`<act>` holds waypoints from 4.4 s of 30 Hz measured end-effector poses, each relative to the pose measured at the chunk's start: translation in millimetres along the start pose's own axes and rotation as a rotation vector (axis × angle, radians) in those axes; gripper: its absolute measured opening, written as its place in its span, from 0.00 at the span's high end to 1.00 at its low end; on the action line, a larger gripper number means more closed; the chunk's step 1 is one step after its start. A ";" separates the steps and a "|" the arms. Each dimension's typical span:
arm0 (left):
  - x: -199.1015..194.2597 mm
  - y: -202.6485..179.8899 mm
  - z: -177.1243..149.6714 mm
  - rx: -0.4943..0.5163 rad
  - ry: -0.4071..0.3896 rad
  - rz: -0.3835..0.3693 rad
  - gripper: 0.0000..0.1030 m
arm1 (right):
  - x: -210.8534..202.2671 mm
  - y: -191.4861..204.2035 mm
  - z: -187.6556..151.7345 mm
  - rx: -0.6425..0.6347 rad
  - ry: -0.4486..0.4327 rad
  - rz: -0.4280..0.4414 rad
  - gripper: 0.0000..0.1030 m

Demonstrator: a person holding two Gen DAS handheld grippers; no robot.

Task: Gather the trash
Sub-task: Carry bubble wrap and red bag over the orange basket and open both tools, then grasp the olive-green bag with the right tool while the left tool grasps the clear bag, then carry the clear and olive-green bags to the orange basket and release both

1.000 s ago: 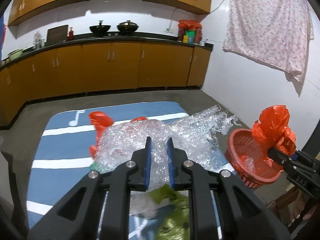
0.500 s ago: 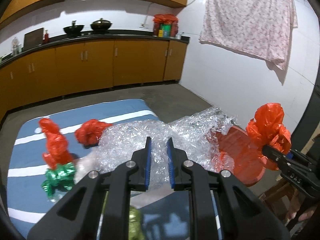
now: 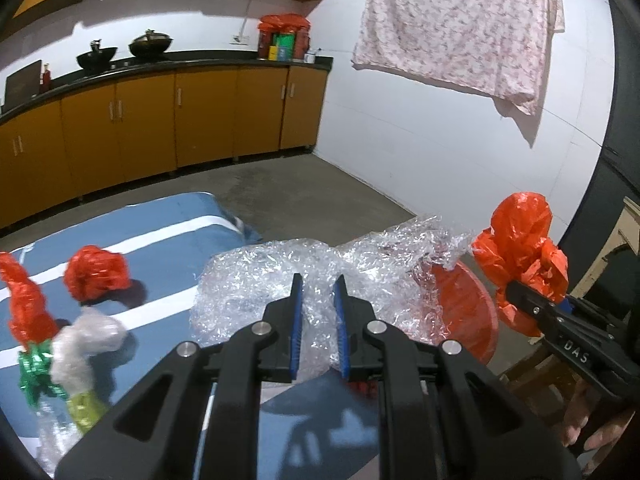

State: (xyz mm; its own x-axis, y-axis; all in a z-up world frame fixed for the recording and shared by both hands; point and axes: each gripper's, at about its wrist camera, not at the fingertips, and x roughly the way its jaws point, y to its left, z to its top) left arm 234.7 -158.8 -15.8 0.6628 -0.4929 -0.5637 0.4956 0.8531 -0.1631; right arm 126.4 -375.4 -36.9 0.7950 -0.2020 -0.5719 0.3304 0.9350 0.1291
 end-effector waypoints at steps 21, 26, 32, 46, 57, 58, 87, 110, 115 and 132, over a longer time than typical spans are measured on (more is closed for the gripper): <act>78.4 -53.9 3.8 0.040 0.065 -0.099 0.85 | 24.2 -28.0 5.8 0.125 0.000 -0.025 0.63; 91.8 -60.3 6.3 0.042 0.077 -0.098 0.78 | 30.4 -34.4 10.6 0.172 -0.002 0.026 0.57; 96.8 -48.6 2.7 0.007 0.095 -0.076 0.60 | 33.8 -40.3 6.3 0.198 0.006 0.045 0.45; 33.1 -5.2 6.0 -0.032 -0.004 0.086 0.30 | 8.7 -21.6 -5.2 0.118 -0.015 0.016 0.34; -73.7 59.9 -22.5 -0.089 -0.105 0.272 0.23 | -15.5 47.4 -22.5 -0.020 0.004 0.143 0.34; -83.7 68.8 -27.4 -0.097 -0.110 0.298 0.23 | -17.1 55.9 -25.4 -0.034 0.011 0.163 0.34; -178.9 219.5 -148.0 -0.324 0.006 0.571 0.21 | 37.2 267.6 -136.1 -0.333 0.368 0.373 0.78; -98.8 215.1 -160.2 -0.304 0.247 0.484 0.45 | 35.2 225.8 -117.4 -0.252 0.338 0.302 0.88; -108.5 215.8 -158.8 -0.318 0.217 0.463 0.63 | 28.4 225.5 -112.6 -0.247 0.323 0.314 0.88; -169.4 205.2 -122.9 -0.336 0.037 0.452 0.63 | -1.1 221.1 -91.8 -0.227 0.248 0.351 0.88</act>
State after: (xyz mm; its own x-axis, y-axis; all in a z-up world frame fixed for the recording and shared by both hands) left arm 155.1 120.8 -53.2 0.7444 -0.0642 -0.6647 -0.0434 0.9886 -0.1442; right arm 151.9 -141.7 -82.2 0.6844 0.1871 -0.7047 -0.0775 0.9797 0.1848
